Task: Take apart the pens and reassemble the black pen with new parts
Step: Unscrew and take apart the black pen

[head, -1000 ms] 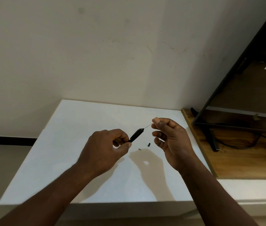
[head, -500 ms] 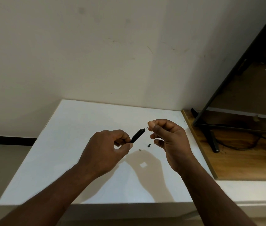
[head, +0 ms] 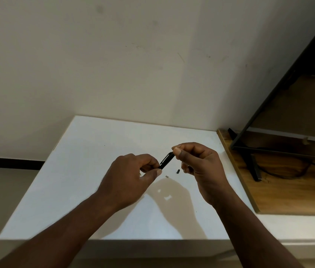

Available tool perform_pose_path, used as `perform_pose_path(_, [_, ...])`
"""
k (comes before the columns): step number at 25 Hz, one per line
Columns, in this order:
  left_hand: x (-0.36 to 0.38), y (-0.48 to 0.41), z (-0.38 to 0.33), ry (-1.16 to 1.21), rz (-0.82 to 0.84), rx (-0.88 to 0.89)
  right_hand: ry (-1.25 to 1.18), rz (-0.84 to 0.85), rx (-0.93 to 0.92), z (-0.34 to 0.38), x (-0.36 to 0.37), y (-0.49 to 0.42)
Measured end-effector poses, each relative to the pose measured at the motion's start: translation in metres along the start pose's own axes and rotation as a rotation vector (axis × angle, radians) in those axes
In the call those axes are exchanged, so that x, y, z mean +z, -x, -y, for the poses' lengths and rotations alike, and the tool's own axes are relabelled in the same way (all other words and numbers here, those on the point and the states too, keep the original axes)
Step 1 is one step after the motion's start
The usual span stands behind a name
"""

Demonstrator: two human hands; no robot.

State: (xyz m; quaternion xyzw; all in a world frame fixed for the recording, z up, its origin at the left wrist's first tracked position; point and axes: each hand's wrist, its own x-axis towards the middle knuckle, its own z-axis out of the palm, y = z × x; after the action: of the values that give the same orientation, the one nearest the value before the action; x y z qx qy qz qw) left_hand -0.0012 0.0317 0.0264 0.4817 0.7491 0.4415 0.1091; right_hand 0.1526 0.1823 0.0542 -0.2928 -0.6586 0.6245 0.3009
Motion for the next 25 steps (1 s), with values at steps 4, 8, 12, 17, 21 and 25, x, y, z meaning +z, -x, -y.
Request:
perform_pose_path(4, [0.0014, 0.0004, -0.0011, 0.026, 0.010, -0.010, -0.011, 0.015, -0.014, -0.0001, 0.0000, 0.0005])
perform_pose_path(8, [0.0029, 0.0011, -0.0020, 0.081, 0.043, -0.045, -0.039, 0.041, -0.046, 0.0019, 0.0016, 0.0022])
perform_pose_path(12, [0.0025, 0.0013, -0.0059, 0.137, 0.080, -0.042, -0.048, 0.042, -0.053, 0.0028, 0.0027, 0.0031])
perform_pose_path(17, [0.0015, 0.0009, -0.0066, 0.177, 0.098, -0.048, -0.051, 0.085, -0.070, 0.0049, 0.0027, 0.0054])
perform_pose_path(21, [0.0005, 0.0004, -0.0077, 0.199, 0.103, -0.044, -0.024, 0.114, -0.085, 0.0064, 0.0053, 0.0066])
perform_pose_path(25, [-0.0007, 0.0008, -0.0098, 0.213, 0.106, -0.038, 0.010, 0.089, -0.080, 0.0083, 0.0058, 0.0083])
